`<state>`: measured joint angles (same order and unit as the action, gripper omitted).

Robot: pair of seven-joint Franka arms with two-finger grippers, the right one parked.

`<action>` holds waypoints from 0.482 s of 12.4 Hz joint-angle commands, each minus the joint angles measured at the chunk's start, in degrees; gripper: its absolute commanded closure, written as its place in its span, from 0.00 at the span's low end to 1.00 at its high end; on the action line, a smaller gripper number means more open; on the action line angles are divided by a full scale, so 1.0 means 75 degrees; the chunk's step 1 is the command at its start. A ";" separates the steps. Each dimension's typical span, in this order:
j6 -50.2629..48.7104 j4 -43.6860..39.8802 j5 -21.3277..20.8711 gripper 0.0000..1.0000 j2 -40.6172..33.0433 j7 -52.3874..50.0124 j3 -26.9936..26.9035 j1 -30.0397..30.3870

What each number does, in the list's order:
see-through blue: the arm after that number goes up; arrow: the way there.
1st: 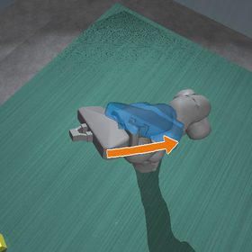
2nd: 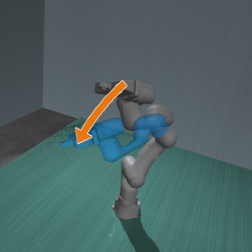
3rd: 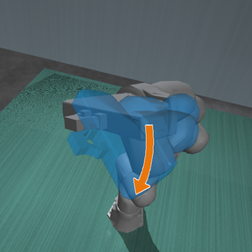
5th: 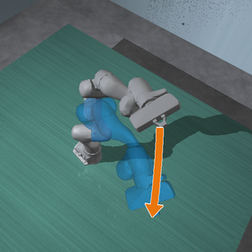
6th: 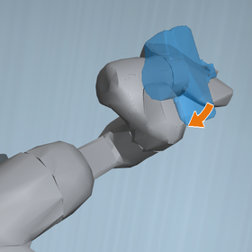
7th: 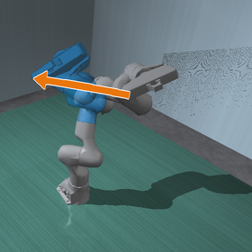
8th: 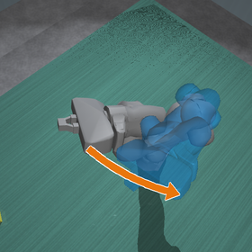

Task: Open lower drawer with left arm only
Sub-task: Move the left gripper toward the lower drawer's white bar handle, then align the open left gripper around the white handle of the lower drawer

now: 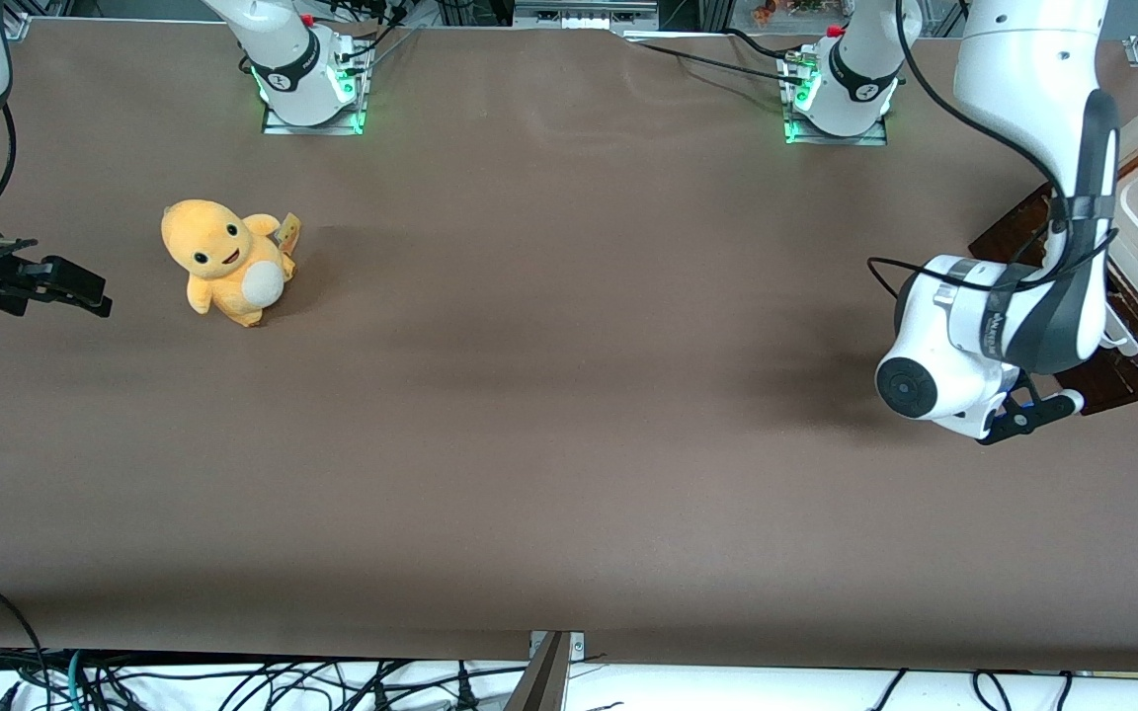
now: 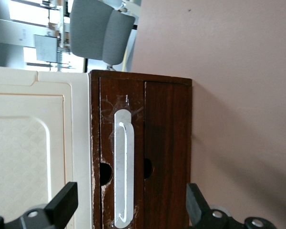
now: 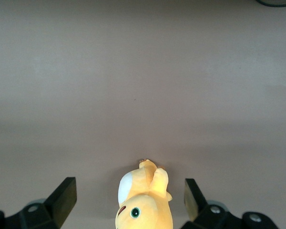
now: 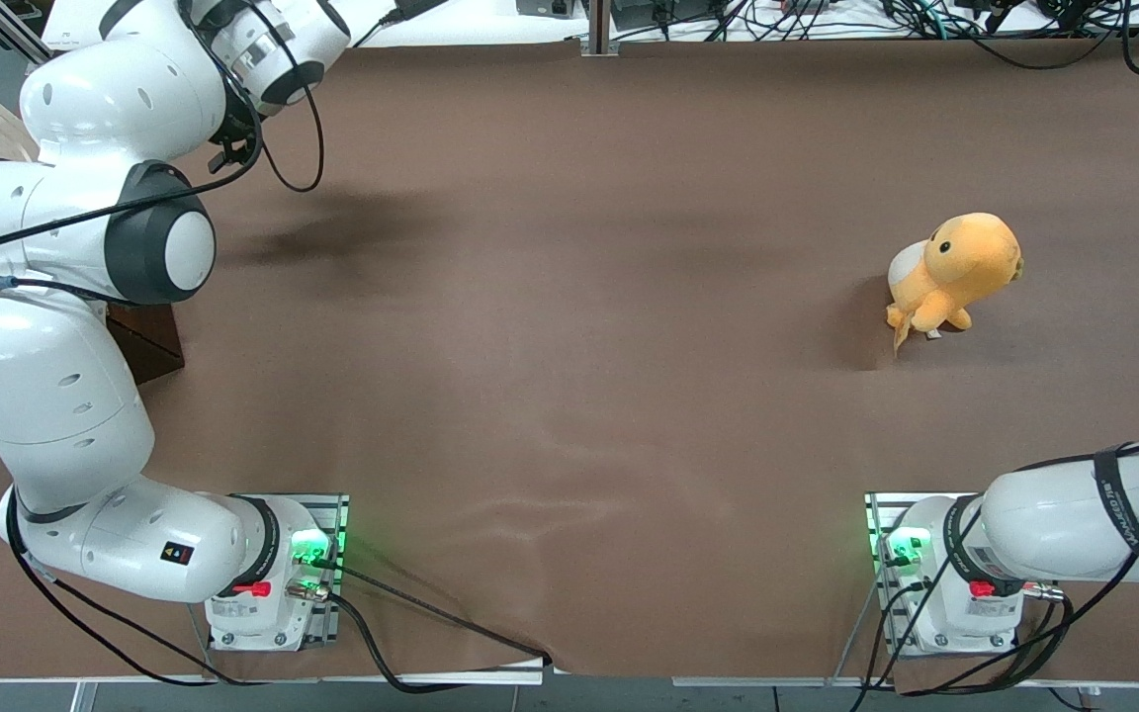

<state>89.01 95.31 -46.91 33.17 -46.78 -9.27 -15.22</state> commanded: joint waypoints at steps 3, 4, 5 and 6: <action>0.0482 0.0602 -0.0670 0.00 -0.0064 -0.0593 -0.0007 0.0316; 0.0611 0.0778 -0.0869 0.00 -0.0064 -0.0757 -0.0007 0.0399; 0.0716 0.0954 -0.1033 0.00 -0.0075 -0.0898 -0.0007 0.0423; 0.0764 0.1013 -0.1081 0.00 -0.0064 -0.1039 -0.0007 0.0481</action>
<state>93.32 100.51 -52.59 33.51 -51.95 -9.55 -12.19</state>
